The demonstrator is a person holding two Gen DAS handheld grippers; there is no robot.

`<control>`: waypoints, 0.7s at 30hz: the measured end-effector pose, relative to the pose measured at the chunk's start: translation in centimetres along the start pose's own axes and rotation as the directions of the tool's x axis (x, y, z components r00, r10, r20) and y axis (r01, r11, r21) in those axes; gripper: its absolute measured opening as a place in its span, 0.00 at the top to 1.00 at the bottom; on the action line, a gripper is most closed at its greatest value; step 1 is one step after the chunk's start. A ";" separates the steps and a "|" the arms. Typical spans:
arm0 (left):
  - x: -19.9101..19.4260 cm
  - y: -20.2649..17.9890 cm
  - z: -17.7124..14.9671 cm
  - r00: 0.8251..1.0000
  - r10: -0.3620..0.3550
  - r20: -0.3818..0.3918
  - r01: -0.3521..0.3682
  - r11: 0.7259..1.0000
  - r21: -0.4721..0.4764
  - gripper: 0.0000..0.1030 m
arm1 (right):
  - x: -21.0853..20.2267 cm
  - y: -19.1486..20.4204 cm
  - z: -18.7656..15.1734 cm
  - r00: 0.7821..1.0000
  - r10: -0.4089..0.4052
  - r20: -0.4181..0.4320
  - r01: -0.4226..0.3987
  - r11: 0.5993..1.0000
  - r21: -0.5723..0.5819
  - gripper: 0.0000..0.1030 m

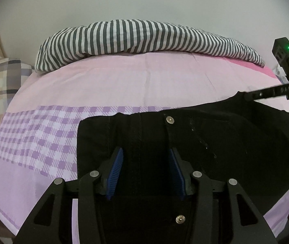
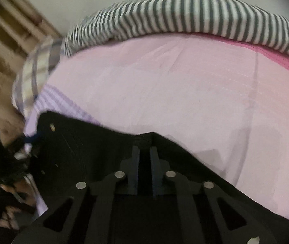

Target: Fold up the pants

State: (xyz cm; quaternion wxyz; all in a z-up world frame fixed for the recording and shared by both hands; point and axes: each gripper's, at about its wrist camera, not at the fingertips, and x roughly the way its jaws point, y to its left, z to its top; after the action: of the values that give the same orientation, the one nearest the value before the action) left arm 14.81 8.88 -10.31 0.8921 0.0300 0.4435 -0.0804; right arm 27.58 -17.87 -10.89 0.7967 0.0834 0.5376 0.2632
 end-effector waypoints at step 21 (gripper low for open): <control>-2.4 -3.0 1.7 0.998 -0.029 0.060 0.026 0.998 0.048 0.50 | -5.6 -1.6 -2.7 0.979 -0.113 0.170 0.092 0.988 0.128 0.78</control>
State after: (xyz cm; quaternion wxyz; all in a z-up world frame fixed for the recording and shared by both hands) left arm 14.20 6.01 -7.31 0.9029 0.0426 0.4147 -0.1042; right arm 24.08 -22.47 -8.07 0.8474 0.1262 0.4831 0.1807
